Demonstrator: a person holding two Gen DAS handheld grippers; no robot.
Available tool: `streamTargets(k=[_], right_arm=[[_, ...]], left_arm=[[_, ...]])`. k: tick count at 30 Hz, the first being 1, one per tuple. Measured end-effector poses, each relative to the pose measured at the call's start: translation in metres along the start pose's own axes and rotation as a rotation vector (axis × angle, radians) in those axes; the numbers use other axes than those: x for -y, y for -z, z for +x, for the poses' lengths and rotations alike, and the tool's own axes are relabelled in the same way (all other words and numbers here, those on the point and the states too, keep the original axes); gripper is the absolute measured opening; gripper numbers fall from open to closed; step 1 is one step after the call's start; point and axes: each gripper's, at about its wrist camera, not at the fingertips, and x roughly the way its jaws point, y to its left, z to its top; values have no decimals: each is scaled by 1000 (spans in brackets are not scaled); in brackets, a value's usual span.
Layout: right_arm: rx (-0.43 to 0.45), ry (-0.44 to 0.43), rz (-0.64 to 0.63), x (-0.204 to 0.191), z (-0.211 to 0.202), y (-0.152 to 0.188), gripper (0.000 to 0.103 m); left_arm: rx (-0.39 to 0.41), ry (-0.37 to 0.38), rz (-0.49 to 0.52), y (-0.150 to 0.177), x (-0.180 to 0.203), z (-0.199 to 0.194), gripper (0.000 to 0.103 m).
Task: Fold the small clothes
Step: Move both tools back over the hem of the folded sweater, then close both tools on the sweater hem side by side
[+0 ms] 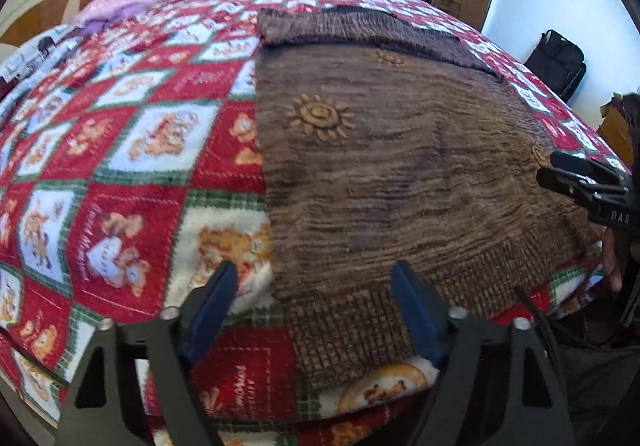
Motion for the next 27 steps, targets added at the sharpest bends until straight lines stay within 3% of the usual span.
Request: streamTargets(k=[4, 6, 14, 16, 20, 27], right_arm=[[6, 10, 23, 7, -9, 11, 80], [4, 9, 33, 8, -11, 16, 80], [6, 11, 35, 10, -19, 27, 80], [13, 13, 37, 12, -21, 28, 80], [26, 21, 52, 18, -30, 30, 80], [38, 64, 109, 41, -52, 40, 80]], left_arm=[[-12, 22, -12, 4, 2, -1, 77], [-16, 33, -12, 5, 3, -2, 71], [-45, 57, -22, 13, 1, -9, 70], [-56, 78, -21, 15, 3, -11, 66], [-58, 99, 2, 16, 9, -12, 48], [-54, 96, -21, 15, 4, -13, 36]])
